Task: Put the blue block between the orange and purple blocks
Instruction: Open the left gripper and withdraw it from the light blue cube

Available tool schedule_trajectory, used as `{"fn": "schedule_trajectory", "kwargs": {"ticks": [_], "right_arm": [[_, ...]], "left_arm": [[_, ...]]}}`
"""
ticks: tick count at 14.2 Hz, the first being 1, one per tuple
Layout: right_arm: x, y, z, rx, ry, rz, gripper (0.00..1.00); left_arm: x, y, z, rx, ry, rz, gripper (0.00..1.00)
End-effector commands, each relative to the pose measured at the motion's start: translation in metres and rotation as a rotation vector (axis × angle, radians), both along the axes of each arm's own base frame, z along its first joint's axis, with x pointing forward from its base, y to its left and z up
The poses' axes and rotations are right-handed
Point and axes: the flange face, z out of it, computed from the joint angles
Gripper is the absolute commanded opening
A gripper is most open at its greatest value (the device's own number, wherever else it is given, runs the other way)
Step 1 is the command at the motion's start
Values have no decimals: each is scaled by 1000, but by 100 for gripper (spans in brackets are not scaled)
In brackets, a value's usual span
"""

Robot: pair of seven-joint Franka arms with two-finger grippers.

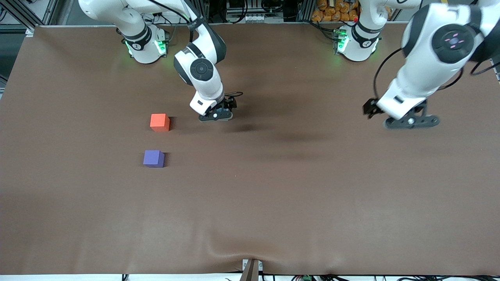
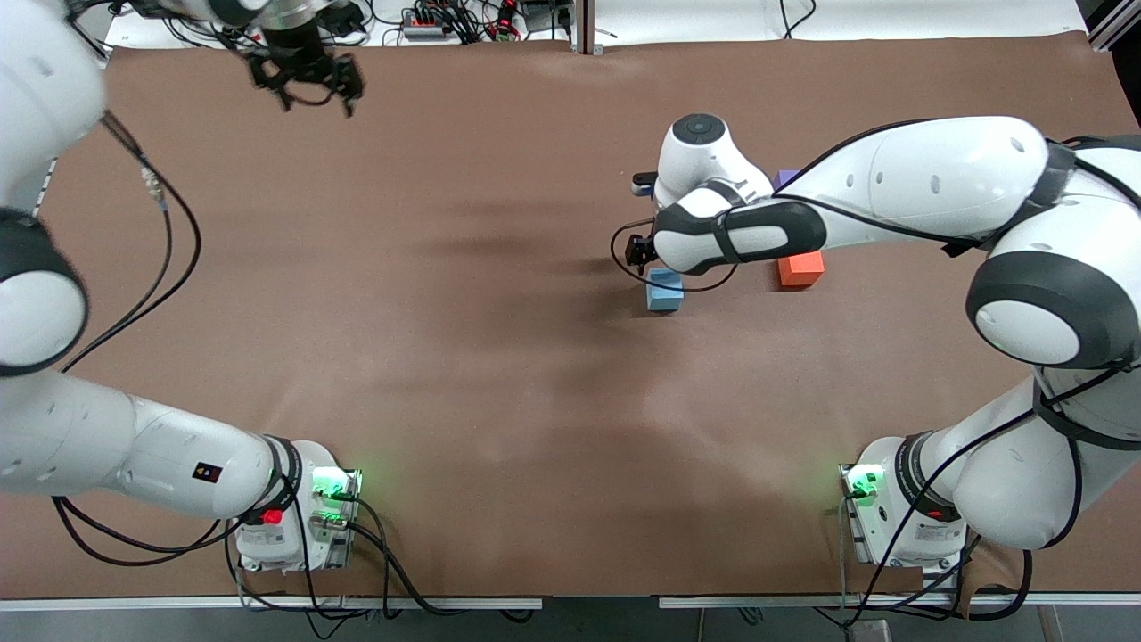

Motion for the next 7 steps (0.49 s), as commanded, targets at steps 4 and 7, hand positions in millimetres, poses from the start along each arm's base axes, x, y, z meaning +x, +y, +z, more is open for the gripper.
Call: {"fn": "schedule_trajectory", "kwargs": {"ticks": [4, 7], "right_arm": [[-11, 5, -7, -16, 1, -62, 100], [-21, 15, -15, -28, 2, -114, 100]], "left_arm": [[-32, 45, 28, -53, 60, -17, 100], [-6, 59, 66, -105, -19, 18, 100]]}}
